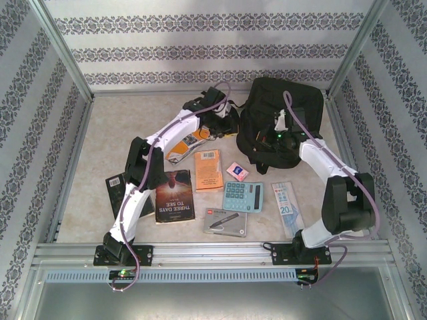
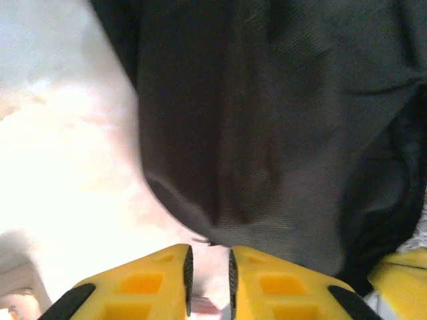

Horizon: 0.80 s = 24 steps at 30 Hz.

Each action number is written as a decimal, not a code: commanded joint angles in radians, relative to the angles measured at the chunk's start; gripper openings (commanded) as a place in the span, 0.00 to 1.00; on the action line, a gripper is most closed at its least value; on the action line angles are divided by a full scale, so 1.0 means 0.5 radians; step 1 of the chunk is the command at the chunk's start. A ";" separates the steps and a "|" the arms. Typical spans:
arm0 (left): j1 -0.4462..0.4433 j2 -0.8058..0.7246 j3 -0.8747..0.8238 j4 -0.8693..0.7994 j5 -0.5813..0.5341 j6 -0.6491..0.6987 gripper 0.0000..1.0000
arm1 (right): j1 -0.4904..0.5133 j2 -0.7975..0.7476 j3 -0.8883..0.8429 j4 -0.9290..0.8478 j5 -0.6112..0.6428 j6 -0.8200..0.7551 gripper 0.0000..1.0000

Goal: Pack the student bag

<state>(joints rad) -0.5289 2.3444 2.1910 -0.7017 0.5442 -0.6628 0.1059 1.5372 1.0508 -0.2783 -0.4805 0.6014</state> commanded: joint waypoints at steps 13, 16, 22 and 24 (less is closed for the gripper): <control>-0.086 0.390 0.862 -0.413 0.088 0.355 0.56 | 0.039 -0.615 -0.423 -0.174 0.434 0.591 0.39; -0.101 0.416 0.861 -0.381 0.091 0.350 0.56 | 0.103 -0.613 -0.488 -0.154 0.431 0.822 0.51; -0.105 0.405 0.857 -0.393 0.082 0.338 0.52 | 0.246 -0.490 -0.490 -0.006 0.555 1.228 0.71; -0.105 0.375 0.830 -0.397 0.061 0.326 0.50 | 0.265 -0.448 -0.466 0.015 0.648 1.329 0.71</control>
<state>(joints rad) -0.5701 2.5740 2.6087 -0.8715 0.5720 -0.5190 0.2276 1.2915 0.7998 -0.3038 -0.2466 1.1297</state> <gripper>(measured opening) 0.505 0.705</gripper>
